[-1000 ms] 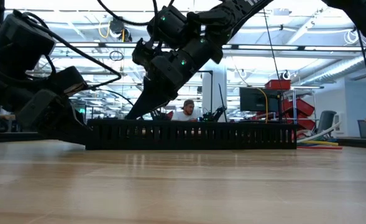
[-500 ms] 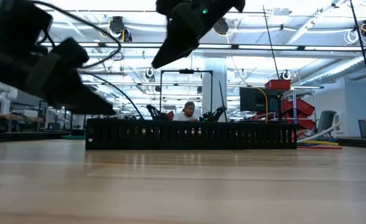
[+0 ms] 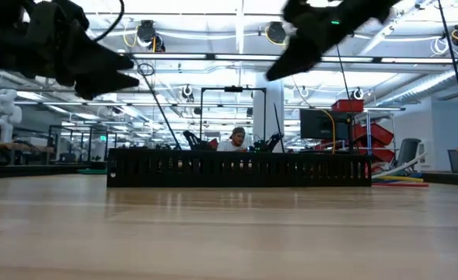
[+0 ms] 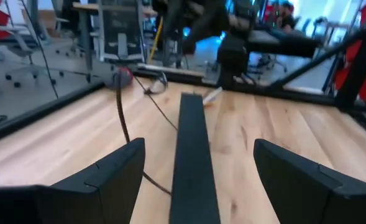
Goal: Ziptie cables
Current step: Return to Home Position
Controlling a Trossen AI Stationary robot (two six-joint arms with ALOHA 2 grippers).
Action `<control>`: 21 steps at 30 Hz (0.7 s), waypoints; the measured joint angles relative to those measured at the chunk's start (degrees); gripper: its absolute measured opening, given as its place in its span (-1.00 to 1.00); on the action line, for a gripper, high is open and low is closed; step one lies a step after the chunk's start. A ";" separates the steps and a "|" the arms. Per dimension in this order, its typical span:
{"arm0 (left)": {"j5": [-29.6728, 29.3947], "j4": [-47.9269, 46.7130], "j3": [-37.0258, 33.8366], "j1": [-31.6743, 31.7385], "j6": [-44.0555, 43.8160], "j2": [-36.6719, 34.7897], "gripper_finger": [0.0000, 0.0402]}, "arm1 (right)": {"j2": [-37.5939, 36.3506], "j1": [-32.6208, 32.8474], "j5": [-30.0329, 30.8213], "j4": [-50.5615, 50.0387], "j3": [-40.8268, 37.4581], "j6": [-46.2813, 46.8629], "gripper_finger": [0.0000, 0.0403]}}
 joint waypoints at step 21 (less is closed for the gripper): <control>0.15 -22.18 -2.35 -0.03 -1.10 -29.28 0.48 | -41.35 -0.37 2.69 33.53 -43.57 9.28 -0.30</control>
